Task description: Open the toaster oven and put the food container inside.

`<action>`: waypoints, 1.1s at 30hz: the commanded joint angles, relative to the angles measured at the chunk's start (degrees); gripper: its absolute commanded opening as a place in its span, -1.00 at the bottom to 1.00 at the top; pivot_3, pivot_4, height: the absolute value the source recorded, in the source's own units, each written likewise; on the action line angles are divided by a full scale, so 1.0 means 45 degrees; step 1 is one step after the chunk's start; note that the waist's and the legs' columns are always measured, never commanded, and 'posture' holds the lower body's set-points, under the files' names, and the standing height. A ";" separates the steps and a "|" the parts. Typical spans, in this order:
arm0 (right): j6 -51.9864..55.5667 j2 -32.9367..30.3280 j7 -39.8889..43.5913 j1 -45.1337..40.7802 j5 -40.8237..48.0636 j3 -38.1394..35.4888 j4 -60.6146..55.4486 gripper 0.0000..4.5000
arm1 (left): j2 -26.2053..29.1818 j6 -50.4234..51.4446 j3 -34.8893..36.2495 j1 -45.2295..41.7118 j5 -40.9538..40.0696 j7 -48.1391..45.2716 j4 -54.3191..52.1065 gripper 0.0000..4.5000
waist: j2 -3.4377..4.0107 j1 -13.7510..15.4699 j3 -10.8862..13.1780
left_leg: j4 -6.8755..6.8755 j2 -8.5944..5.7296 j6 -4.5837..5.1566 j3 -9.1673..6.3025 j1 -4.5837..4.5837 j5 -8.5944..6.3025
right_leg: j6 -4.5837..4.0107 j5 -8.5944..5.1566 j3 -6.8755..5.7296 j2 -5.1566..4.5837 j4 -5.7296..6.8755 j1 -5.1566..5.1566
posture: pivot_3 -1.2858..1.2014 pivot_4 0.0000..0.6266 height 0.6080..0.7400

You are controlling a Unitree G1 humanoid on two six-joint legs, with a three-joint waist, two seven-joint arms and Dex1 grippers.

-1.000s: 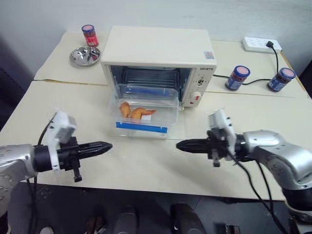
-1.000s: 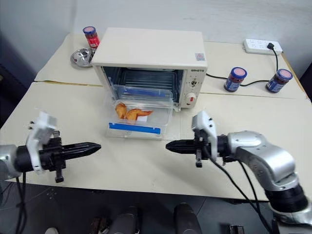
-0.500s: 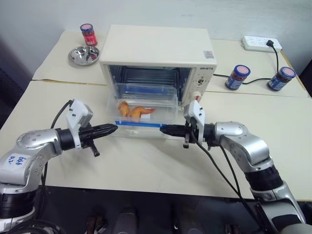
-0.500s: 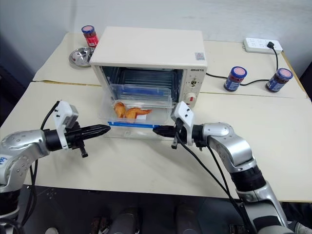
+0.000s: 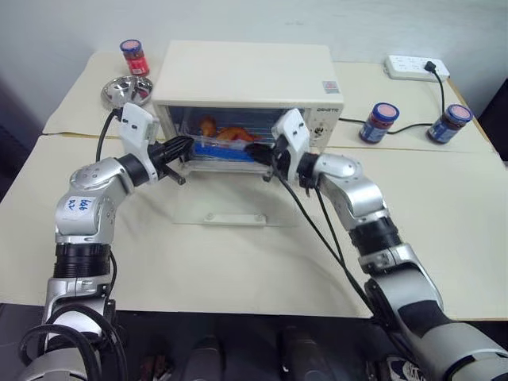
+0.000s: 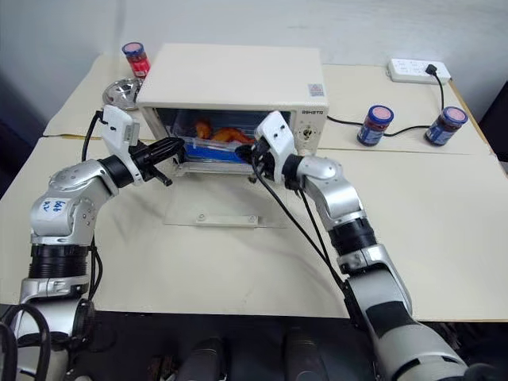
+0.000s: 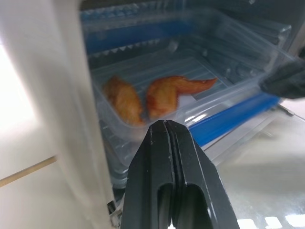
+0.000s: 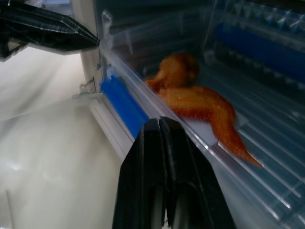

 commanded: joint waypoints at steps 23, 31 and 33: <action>0.6689 -0.5779 0.2625 0.6886 0.4843 -0.3016 -1.1045 -1.00 | 0.7830 0.8307 0.8219 0.4433 -0.9280 -0.5148 -0.6407 0.40 | 0.0014 0.0050 0.0009 | -0.0058 0.0016 0.0016 -0.0024 0.0017 -0.0013 | -0.0004 -0.0002 0.0025 0.0011 -0.0076 0.0047 | 0.03 -0.52 1.00; 0.6333 -0.4834 0.1152 0.8863 0.3962 -0.2177 -1.0925 -1.00 | 0.8960 0.7541 0.8748 0.6015 -0.8601 -0.6976 -0.6083 0.99 | 0.0031 0.0142 0.0020 | -0.0109 0.0010 0.0019 0.0014 0.0045 0.0003 | -0.0007 -0.0004 0.0056 0.0027 -0.0149 0.0043 | 0.03 -0.52 1.00; 0.6104 -0.4717 0.0905 0.9126 0.3559 -0.1814 -1.0805 -1.00 | 0.8993 0.7209 0.8652 0.6257 -0.8286 -0.7162 -0.6203 0.99 | 0.0032 0.0215 0.0019 | -0.0137 0.0010 0.0017 0.0016 0.0045 0.0006 | -0.0009 -0.0005 0.0058 0.0028 -0.0154 0.0029 | 0.03 -0.52 1.00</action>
